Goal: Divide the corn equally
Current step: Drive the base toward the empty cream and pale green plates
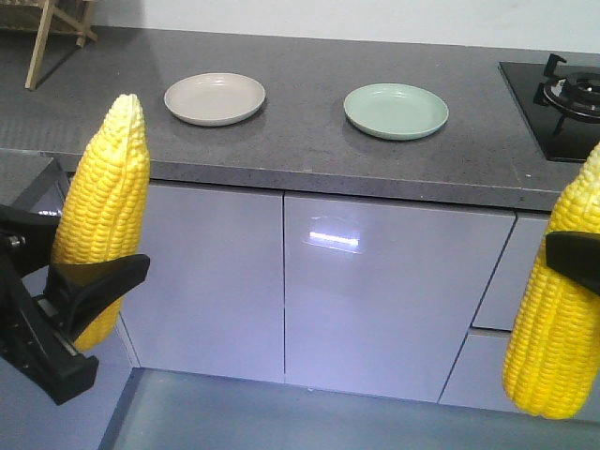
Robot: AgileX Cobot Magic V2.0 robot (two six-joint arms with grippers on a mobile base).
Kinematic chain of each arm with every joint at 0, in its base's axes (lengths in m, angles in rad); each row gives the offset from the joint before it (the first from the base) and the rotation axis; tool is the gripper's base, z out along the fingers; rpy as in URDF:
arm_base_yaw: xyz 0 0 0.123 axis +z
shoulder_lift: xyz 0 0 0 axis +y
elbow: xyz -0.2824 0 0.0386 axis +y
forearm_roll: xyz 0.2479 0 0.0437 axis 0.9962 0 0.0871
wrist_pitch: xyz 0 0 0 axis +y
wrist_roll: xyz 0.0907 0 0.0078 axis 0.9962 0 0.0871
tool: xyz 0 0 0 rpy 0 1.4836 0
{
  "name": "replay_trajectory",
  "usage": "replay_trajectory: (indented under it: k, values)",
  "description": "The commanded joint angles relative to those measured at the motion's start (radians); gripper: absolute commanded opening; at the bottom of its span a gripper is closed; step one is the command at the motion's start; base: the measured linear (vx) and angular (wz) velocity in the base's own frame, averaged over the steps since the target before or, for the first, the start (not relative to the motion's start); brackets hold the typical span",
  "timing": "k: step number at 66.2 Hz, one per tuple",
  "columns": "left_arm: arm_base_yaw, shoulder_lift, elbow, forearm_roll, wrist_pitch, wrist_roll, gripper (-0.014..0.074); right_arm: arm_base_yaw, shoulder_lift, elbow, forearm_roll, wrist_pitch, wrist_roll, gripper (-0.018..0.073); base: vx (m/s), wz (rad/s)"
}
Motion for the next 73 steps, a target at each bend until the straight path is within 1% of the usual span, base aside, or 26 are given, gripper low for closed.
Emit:
replay_trajectory:
  k: [1, 73]
  values:
    - [-0.001, -0.007, -0.028, -0.011, -0.071, -0.008, 0.0224, -0.002, 0.0, -0.025, 0.016, -0.061, -0.003, 0.0225, 0.01, -0.04]
    - [-0.001, -0.007, -0.028, -0.011, -0.071, -0.008, 0.0227, -0.002, 0.0, -0.025, 0.016, -0.062, -0.003, 0.0225, 0.03, -0.04]
